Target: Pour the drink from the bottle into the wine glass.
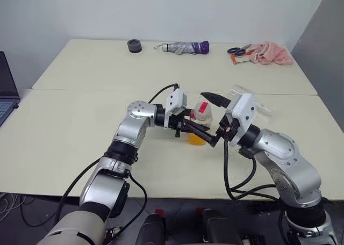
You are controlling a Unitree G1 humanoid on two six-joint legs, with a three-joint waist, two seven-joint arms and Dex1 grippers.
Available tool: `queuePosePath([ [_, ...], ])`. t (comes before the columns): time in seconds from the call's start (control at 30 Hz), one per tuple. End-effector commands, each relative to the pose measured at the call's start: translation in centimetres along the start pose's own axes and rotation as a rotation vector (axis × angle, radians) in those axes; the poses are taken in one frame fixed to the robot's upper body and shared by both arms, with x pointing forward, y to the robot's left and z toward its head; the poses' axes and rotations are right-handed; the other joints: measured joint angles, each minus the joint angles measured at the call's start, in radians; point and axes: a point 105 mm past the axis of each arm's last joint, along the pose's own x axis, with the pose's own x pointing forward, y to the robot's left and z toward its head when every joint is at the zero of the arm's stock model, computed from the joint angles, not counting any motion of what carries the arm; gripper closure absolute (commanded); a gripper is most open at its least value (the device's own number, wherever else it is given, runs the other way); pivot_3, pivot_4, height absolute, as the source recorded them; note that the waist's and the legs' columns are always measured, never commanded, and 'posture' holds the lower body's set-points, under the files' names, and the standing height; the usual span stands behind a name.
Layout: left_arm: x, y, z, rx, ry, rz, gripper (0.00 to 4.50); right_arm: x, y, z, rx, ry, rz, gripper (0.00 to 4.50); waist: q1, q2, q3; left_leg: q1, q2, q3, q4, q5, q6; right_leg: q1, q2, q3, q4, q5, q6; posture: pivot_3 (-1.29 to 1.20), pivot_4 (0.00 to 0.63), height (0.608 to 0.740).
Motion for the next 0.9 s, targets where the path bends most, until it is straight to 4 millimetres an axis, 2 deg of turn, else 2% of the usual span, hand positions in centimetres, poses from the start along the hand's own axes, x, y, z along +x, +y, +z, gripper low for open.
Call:
queuePosePath([
  [0.03, 0.1, 0.3, 1.6, 0.056, -0.037, 0.004, 2.67, -0.2, -1.2, 0.8, -0.051, -0.035, -0.061, 0.0, 0.0, 0.0, 0.0, 0.0, 0.0, 0.0, 0.0, 0.0, 0.0, 0.0, 0.0, 0.0, 0.0, 0.0, 0.0, 0.0, 0.15, 0.74],
  [0.37, 0.0, 0.3, 1.5, 0.057, -0.033, 0.008, 2.67, -1.8, -3.7, -0.8, -0.059, 0.042, -0.165, 0.0, 0.0, 0.0, 0.0, 0.0, 0.0, 0.0, 0.0, 0.0, 0.0, 0.0, 0.0, 0.0, 0.0, 0.0, 0.0, 0.0, 0.15, 0.74],
  [0.57, -0.1, 0.3, 1.4, 0.058, -0.029, 0.008, 2.67, -2.7, -4.2, -1.3, -0.058, 0.073, -0.188, 0.0, 0.0, 0.0, 0.0, 0.0, 0.0, 0.0, 0.0, 0.0, 0.0, 0.0, 0.0, 0.0, 0.0, 0.0, 0.0, 0.0, 0.15, 0.74],
  [0.8, -0.3, 0.3, 1.4, 0.059, -0.023, 0.007, 2.67, -2.9, -3.8, -1.0, -0.027, 0.059, -0.17, 0.0, 0.0, 0.0, 0.0, 0.0, 0.0, 0.0, 0.0, 0.0, 0.0, 0.0, 0.0, 0.0, 0.0, 0.0, 0.0, 0.0, 0.15, 0.74],
  [0.9, -0.3, 0.3, 1.3, 0.059, -0.02, 0.008, 2.67, -2.8, -2.9, -0.8, -0.003, 0.049, -0.123, 0.0, 0.0, 0.0, 0.0, 0.0, 0.0, 0.0, 0.0, 0.0, 0.0, 0.0, 0.0, 0.0, 0.0, 0.0, 0.0, 0.0, 0.15, 0.74],
])
